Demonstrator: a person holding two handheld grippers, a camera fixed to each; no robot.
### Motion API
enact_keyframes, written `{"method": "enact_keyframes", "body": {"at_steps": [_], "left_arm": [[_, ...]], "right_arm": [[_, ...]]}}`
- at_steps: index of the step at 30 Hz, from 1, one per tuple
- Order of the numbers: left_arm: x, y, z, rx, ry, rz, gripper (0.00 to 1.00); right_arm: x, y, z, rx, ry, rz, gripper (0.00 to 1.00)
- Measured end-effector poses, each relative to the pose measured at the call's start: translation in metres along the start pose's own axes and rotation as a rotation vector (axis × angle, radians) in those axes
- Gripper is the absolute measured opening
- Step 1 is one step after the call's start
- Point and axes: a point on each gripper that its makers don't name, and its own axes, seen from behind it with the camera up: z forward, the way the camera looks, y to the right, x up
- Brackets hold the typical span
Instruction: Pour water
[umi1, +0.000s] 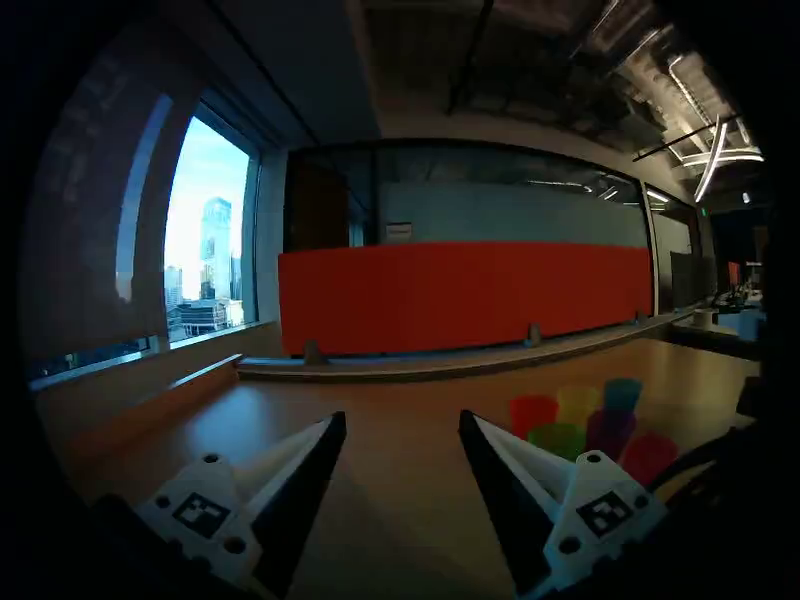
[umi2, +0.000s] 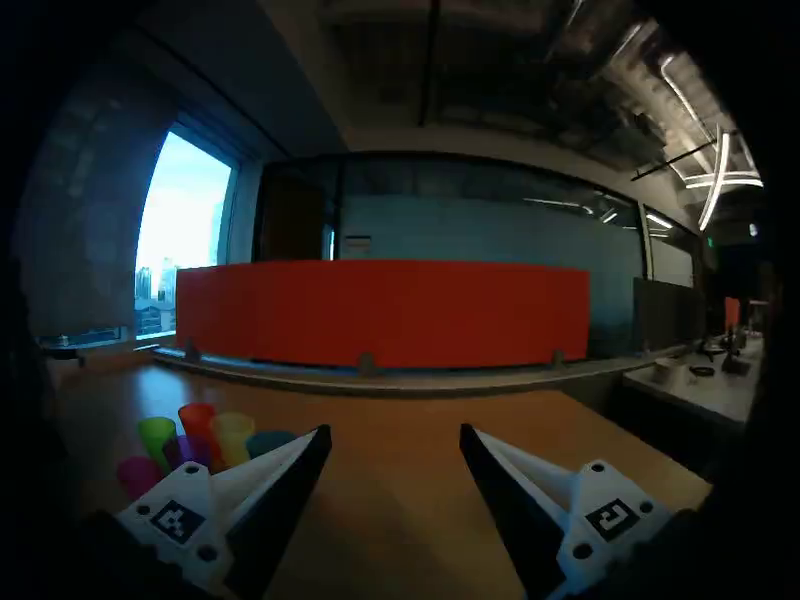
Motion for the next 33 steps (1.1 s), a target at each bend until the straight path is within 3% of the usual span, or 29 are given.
{"method": "enact_keyframes", "body": {"at_steps": [14,21,26,33], "left_arm": [[0.092,0.008,0.018,-0.068,0.016,-0.046,0.83],[0.125,0.011,0.024,-0.087,-0.002,-0.035,0.83],[0.138,0.014,0.026,-0.108,0.006,-0.038,0.83],[0.132,0.016,0.029,-0.149,-0.031,-0.032,0.83]], "right_arm": [[0.091,-0.015,0.008,0.074,0.010,0.006,0.99],[0.120,-0.021,0.012,0.099,-0.009,0.007,1.00],[0.128,-0.016,0.014,0.094,-0.006,0.015,1.00],[0.122,-0.015,0.015,0.126,-0.028,0.018,1.00]]}}
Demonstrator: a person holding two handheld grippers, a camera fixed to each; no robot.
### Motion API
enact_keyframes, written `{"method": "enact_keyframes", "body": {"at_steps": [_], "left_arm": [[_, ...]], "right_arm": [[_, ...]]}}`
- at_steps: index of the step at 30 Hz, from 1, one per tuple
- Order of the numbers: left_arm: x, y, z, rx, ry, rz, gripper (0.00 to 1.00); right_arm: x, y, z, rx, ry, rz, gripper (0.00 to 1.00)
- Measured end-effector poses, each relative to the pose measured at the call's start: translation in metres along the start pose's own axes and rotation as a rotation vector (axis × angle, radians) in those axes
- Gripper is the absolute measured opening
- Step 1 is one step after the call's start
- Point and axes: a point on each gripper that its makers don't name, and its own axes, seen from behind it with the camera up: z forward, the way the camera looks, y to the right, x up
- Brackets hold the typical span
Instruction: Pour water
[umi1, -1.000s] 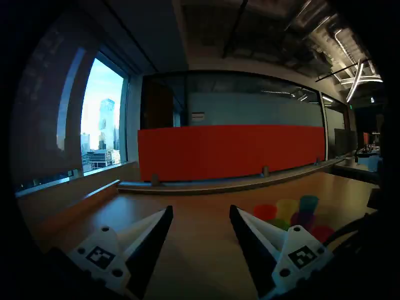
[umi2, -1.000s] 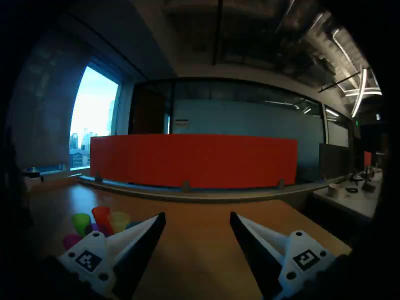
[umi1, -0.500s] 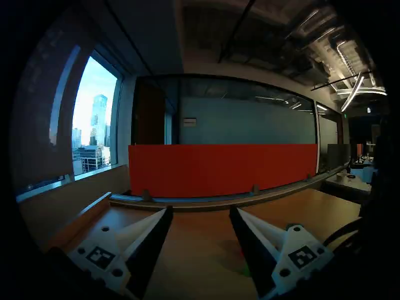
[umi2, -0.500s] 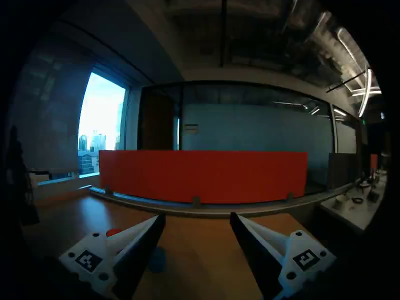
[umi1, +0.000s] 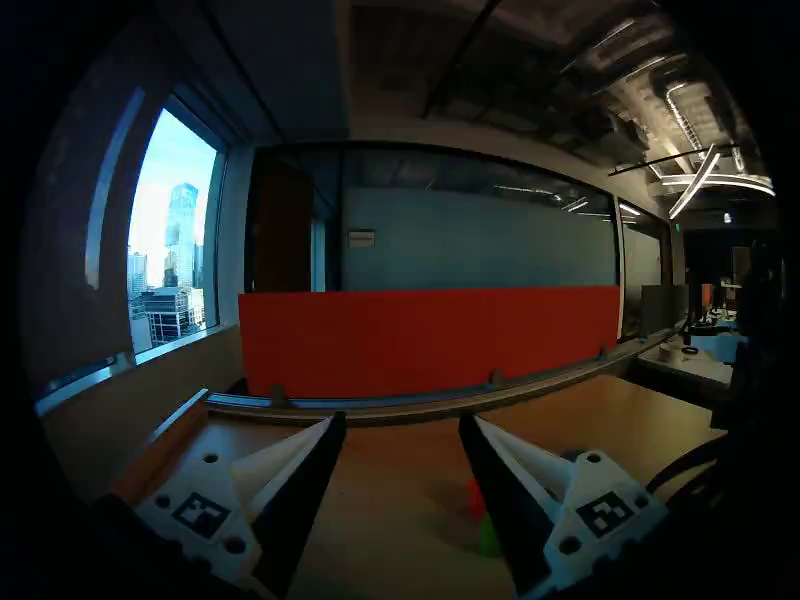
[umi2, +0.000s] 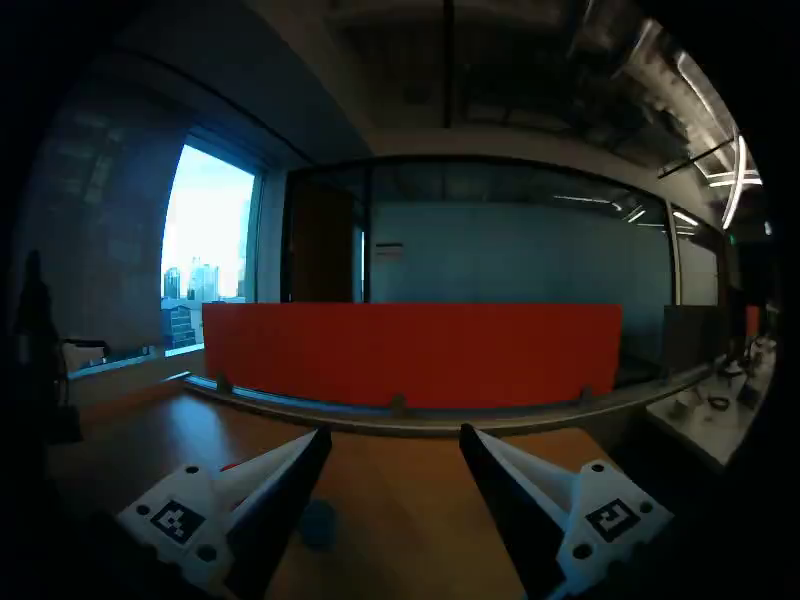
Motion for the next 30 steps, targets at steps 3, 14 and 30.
{"method": "enact_keyframes", "body": {"at_steps": [3,14,30], "left_arm": [[-0.002,0.002,0.002,-0.023,-0.012,0.004,0.83],[-0.004,0.039,0.007,-0.205,-0.033,-0.006,0.83],[-0.001,0.088,0.004,-0.465,-0.036,-0.007,0.83]], "right_arm": [[0.002,-0.004,0.000,0.034,-0.003,0.000,1.00],[0.017,-0.039,-0.003,0.249,0.000,-0.006,1.00],[0.025,-0.072,-0.003,0.457,-0.010,-0.048,0.99]]}}
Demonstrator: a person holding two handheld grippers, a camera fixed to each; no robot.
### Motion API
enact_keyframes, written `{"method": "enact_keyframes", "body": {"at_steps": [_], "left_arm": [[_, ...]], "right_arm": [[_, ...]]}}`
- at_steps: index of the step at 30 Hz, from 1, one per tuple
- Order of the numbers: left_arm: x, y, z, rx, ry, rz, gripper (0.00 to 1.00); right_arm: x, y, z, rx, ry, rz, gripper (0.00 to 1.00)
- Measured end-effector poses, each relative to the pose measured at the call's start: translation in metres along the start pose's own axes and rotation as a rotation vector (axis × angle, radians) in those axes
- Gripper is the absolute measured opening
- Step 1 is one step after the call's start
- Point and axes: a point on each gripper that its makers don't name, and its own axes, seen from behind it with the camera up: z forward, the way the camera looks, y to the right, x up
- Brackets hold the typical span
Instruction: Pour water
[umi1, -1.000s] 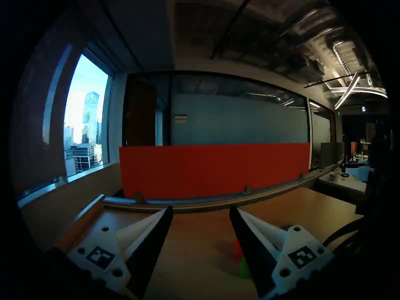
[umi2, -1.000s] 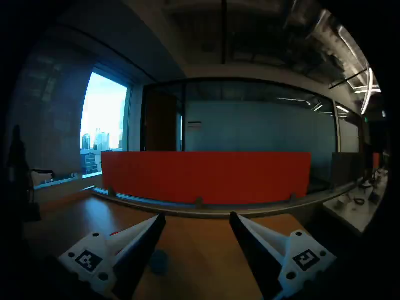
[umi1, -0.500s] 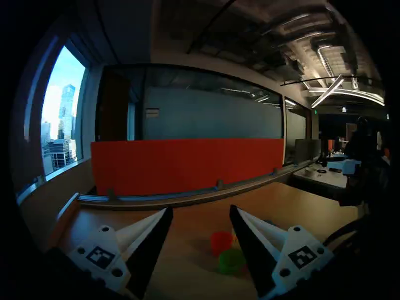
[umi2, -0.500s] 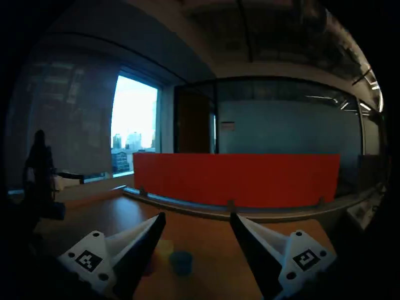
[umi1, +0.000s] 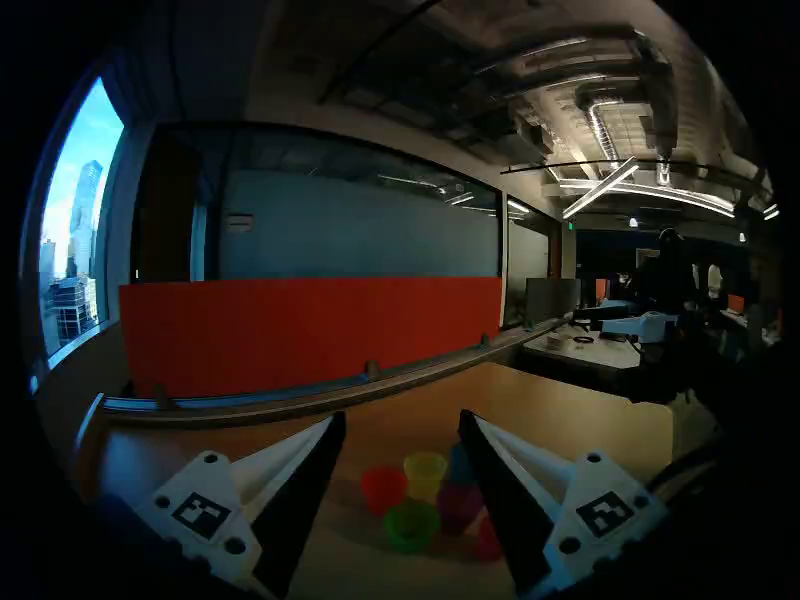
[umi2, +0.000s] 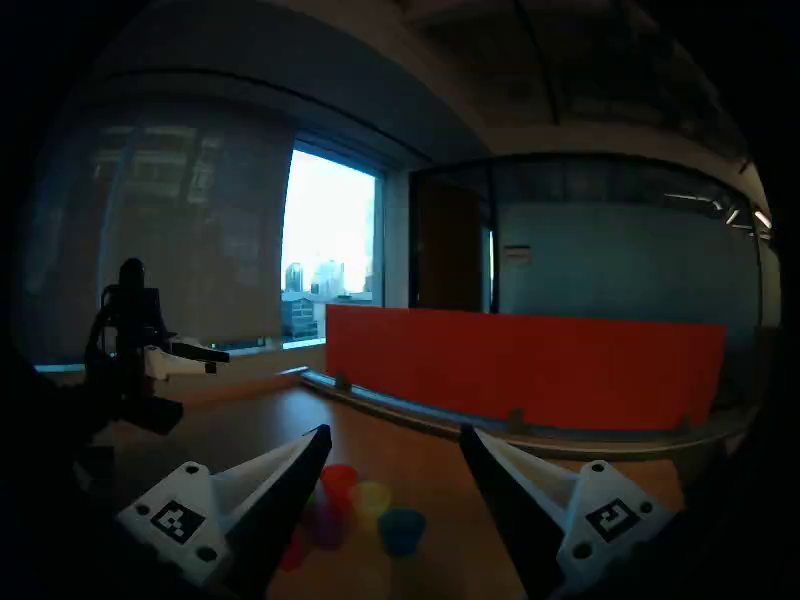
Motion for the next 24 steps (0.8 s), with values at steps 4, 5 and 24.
{"method": "enact_keyframes", "body": {"at_steps": [4,5,24], "left_arm": [[-0.003,0.002,0.002,-0.027,-0.020,0.014,0.83],[-0.005,0.002,0.002,-0.032,-0.027,0.018,0.83],[-0.057,0.022,0.015,-0.180,-0.205,0.094,0.83]], "right_arm": [[-0.004,0.002,0.003,0.007,-0.026,-0.016,1.00],[-0.005,0.002,0.003,0.010,-0.033,-0.019,1.00],[-0.052,0.005,0.016,0.077,-0.233,-0.093,1.00]]}}
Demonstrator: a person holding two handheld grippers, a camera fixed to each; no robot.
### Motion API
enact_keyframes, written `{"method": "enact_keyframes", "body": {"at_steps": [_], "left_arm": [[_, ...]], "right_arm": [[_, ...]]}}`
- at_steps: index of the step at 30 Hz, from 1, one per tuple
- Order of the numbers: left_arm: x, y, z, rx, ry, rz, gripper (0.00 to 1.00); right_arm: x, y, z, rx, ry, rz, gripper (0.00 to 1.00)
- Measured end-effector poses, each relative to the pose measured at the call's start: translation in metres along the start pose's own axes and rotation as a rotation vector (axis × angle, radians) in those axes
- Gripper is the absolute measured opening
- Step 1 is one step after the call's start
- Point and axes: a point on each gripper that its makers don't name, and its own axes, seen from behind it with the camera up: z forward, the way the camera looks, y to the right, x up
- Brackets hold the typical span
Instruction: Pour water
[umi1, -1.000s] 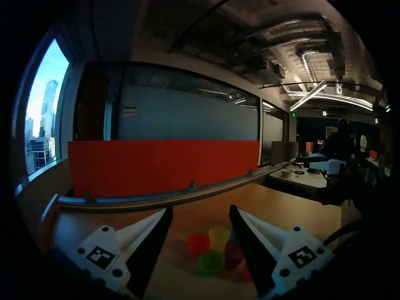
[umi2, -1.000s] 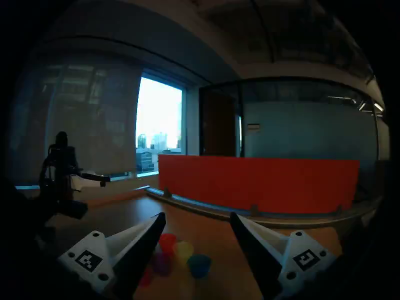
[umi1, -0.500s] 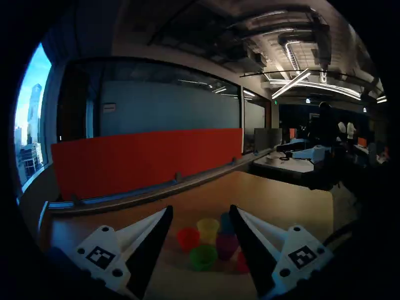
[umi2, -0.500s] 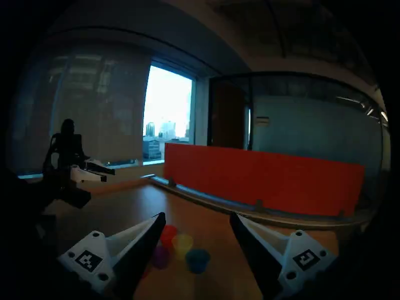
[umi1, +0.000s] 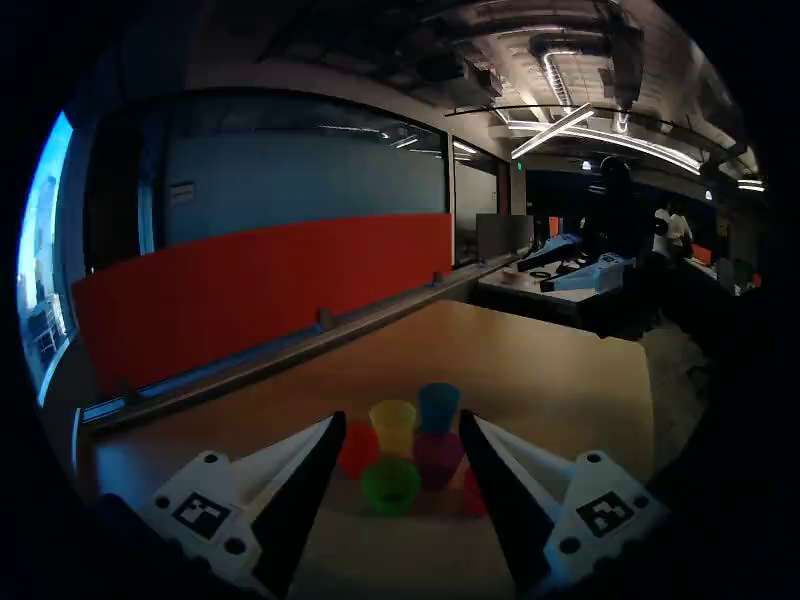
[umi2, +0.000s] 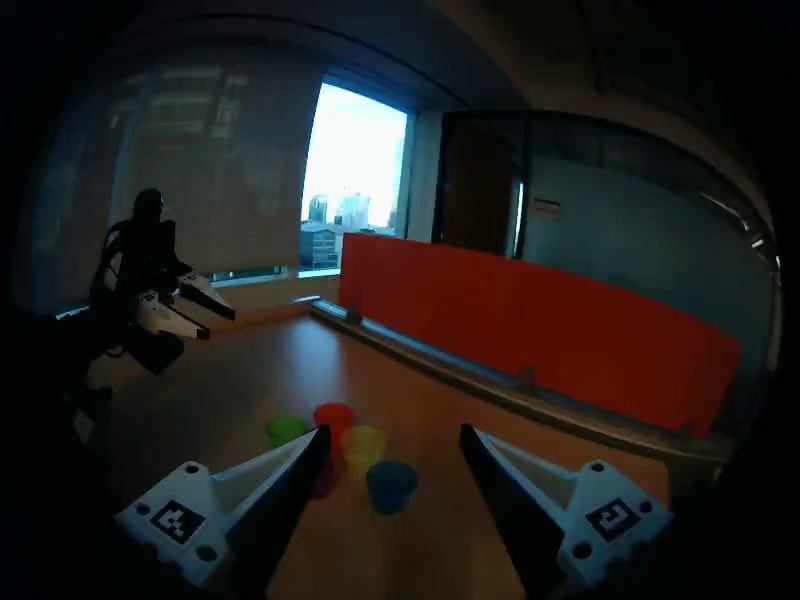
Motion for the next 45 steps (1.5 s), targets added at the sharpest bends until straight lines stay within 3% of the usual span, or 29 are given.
{"method": "enact_keyframes", "body": {"at_steps": [20,29,45], "left_arm": [[-0.065,0.002,0.033,-0.045,-0.138,0.037,0.83],[-0.094,-0.004,0.048,-0.046,-0.195,0.071,0.84],[-0.136,-0.006,0.066,-0.075,-0.281,0.068,0.83]], "right_arm": [[-0.037,-0.001,0.038,0.043,-0.081,-0.004,1.00],[-0.058,0.000,0.059,0.056,-0.113,0.003,1.00],[-0.089,0.004,0.091,0.077,-0.161,0.010,1.00]]}}
